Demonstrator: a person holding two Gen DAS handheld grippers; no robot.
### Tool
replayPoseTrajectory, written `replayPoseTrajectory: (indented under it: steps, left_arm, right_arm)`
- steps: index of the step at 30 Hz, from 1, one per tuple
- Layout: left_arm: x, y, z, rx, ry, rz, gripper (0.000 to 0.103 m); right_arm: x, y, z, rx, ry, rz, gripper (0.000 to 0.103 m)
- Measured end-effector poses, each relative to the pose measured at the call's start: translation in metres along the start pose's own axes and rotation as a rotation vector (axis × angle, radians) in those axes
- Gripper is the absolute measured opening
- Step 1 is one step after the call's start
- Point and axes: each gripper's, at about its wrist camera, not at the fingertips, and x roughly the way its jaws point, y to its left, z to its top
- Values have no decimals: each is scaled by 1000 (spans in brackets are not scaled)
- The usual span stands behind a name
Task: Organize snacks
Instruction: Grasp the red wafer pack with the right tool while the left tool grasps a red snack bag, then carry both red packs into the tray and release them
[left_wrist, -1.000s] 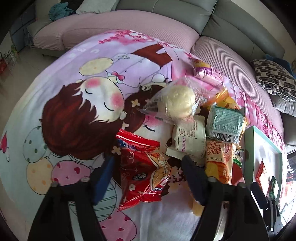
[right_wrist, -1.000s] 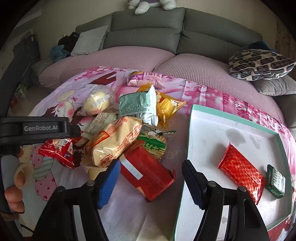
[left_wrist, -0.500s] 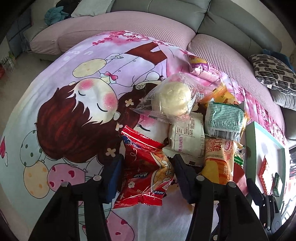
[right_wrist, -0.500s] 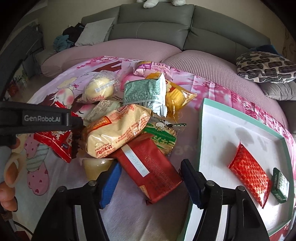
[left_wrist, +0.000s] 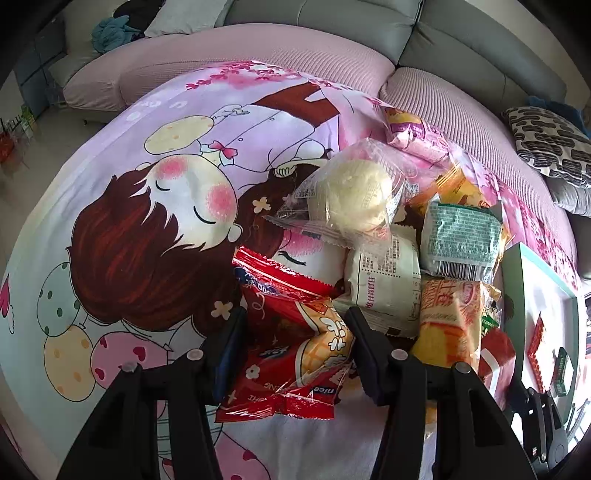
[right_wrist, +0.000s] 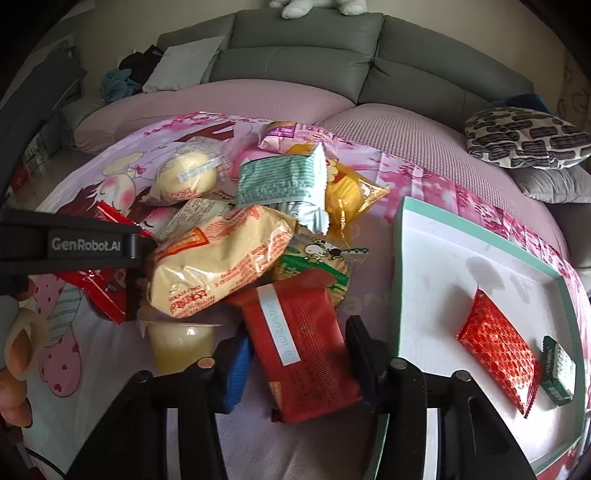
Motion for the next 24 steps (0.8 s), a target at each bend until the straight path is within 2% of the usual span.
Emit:
replayPoseTrajectory:
  steps: [6,12,24]
  left_arm:
    - [-7,1,3,-10,-24,-2,55]
    - [-19,1,5,-14,-53,-25,55]
    - [-66,-17,7,2,-174,-94,55]
  right_arm:
    - [-3,-6,1,32,-10,8,42]
    - [-13,-11,2,59,-39,42,42]
    - [-40,-21,7,119,-106,87,42]
